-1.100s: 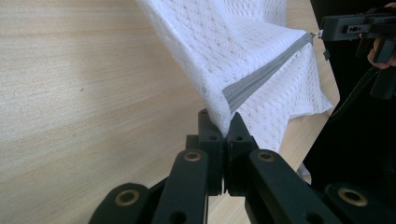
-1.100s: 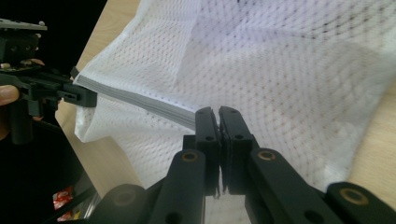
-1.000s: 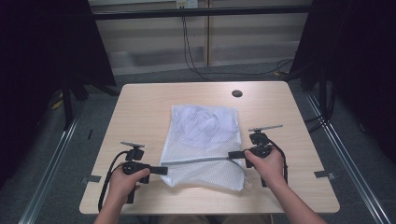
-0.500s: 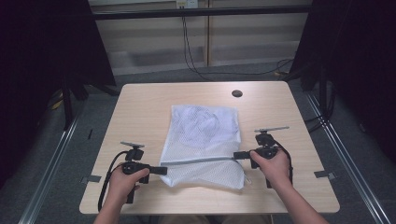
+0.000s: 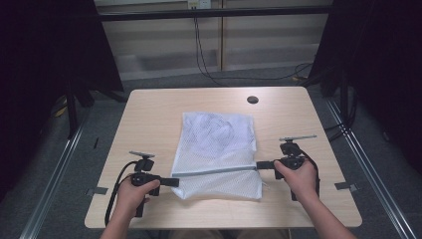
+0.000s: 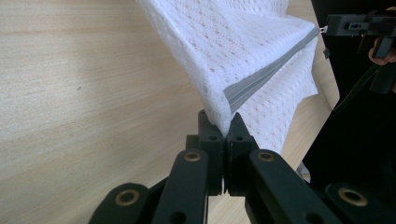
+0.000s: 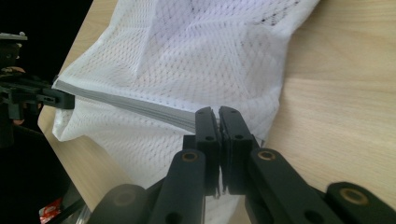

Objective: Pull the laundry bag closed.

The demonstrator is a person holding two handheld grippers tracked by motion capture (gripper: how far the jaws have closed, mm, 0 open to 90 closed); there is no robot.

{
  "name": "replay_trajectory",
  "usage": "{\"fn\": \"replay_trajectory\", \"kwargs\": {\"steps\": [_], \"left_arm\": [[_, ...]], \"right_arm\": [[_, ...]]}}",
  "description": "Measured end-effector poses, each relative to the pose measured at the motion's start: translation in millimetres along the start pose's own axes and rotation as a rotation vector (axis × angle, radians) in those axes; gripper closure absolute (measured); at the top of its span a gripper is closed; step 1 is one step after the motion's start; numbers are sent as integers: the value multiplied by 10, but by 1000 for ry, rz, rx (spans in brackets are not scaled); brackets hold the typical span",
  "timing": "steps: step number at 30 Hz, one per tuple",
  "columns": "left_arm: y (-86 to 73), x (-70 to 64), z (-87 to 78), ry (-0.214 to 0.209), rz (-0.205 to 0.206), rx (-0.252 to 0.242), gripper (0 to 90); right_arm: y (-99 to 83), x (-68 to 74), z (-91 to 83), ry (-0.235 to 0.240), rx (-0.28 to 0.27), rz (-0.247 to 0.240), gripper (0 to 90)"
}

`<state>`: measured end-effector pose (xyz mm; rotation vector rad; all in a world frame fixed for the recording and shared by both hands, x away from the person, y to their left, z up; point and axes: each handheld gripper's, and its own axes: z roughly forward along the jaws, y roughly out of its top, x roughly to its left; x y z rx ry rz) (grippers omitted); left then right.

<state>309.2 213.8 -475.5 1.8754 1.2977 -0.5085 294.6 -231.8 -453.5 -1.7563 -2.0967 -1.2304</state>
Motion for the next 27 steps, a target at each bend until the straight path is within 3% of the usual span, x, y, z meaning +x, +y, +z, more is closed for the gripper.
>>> {"fn": "replay_trajectory", "kwargs": {"steps": [12,16,21,27], "left_arm": [[-2,2,2,0,-6,1,885],[2,-7,8,6,12,5,885],[-1,-16,21,-5,-3,4,885],[3,-32,21,7,34,18,884]], "right_arm": [[-3,-28,-46,-22,-8,-5,871],[-7,-49,-63,-23,-11,-2,872],[-7,-47,-68,-33,-11,-4,872],[-12,-30,-56,-47,-9,-23,871]]}}
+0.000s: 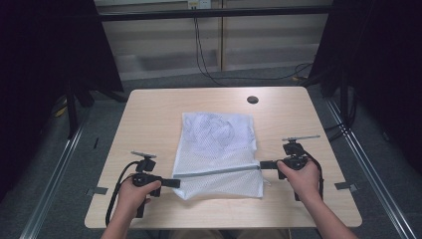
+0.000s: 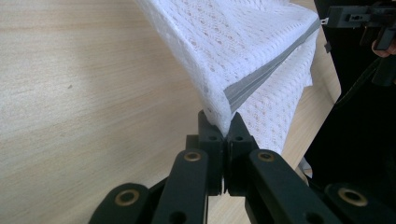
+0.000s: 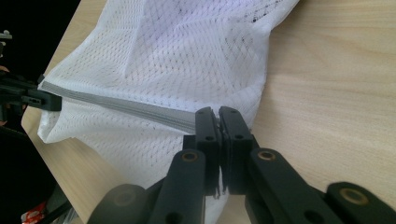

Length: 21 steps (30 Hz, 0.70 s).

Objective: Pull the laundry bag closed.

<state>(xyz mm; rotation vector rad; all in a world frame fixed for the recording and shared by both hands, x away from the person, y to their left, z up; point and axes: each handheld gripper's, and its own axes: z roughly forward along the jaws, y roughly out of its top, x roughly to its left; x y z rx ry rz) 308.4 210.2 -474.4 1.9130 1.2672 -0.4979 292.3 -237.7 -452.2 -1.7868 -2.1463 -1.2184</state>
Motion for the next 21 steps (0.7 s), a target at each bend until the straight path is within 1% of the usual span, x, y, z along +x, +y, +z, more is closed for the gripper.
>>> {"fn": "replay_trajectory", "kwargs": {"steps": [2,3,4,5,7,8,9,10,12,15,16,17,18,19,21], "left_arm": [[3,-29,10,-3,9,8,881],[5,-33,13,-7,24,19,875],[5,-39,17,-2,32,17,864],[5,-45,18,3,37,14,838],[6,-61,18,2,31,-3,785],[6,-68,20,4,32,-11,738],[9,-68,16,5,43,-7,713],[8,-74,15,4,40,-15,694],[11,-89,15,15,42,-29,632],[19,-85,-3,31,72,-40,566],[17,-90,-3,33,66,-50,562],[22,-80,-16,43,77,-55,546],[26,-71,-27,54,90,-59,520],[30,-69,-37,56,92,-63,492],[37,-66,-51,70,97,-85,433]], "right_arm": [[-1,-1,-5,-5,-7,-1,871],[-1,-7,-8,-3,-9,1,870],[-1,-14,-9,-6,-18,-2,870],[-2,-17,-12,-8,-21,-4,869],[-7,-23,-15,-13,-20,-6,868],[-10,-27,-18,-12,-22,-9,868],[-12,-29,-18,-12,-22,-10,868],[-13,-31,-20,-14,-25,-9,867],[-12,-32,-21,-14,-28,-9,860],[-13,-27,-24,-10,-45,-16,829],[-13,-24,-24,-11,-45,-19,821],[-13,-22,-26,-14,-47,-23,806],[-15,-20,-29,-18,-53,-29,780],[-17,-21,-34,-26,-57,-40,752],[-19,-23,-40,-37,-67,-45,696]]}}
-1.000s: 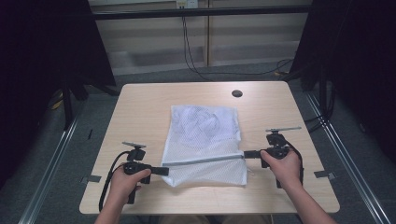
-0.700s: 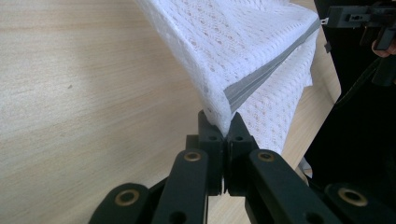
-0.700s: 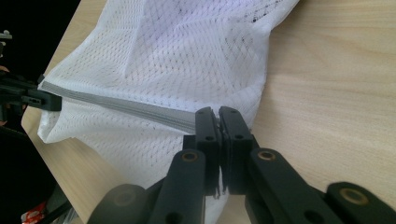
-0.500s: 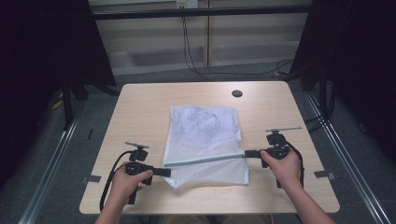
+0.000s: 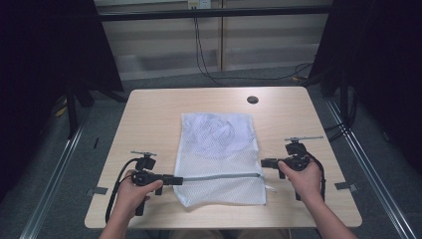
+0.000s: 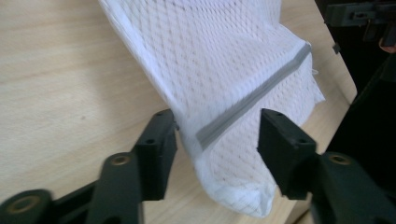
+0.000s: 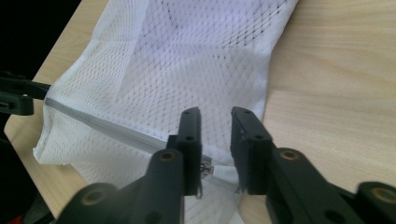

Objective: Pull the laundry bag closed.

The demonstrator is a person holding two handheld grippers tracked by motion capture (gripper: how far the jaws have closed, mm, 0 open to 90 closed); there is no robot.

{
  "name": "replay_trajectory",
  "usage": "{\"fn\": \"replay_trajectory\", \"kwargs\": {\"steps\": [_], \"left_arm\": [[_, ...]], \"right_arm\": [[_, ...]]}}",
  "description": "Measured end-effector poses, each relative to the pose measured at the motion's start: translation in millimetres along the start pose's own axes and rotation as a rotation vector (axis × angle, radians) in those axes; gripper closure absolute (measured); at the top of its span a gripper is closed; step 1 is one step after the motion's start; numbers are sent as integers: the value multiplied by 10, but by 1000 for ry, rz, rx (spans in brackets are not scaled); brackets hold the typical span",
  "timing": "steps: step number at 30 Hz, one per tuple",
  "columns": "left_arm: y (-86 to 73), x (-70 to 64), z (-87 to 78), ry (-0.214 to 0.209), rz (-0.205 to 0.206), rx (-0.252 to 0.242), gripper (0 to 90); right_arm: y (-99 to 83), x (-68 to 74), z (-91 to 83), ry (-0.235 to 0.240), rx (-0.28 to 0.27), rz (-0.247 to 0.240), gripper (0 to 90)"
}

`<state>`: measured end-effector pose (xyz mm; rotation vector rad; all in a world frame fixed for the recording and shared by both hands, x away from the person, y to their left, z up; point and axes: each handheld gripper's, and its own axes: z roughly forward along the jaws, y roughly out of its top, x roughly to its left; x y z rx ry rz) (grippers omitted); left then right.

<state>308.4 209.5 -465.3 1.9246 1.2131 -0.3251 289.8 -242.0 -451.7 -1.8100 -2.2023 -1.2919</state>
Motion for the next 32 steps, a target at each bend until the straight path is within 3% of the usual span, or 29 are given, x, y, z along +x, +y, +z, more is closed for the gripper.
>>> {"fn": "replay_trajectory", "kwargs": {"steps": [5,17,32], "left_arm": [[27,13,-42,36,28,-21,336],[50,66,-88,85,53,-78,190],[60,176,-151,129,89,-101,164]], "right_arm": [[-4,-22,-14,-12,-26,-13,567],[-72,-127,-41,-88,-83,-143,260],[-206,-287,-51,-148,-95,-219,150]]}}
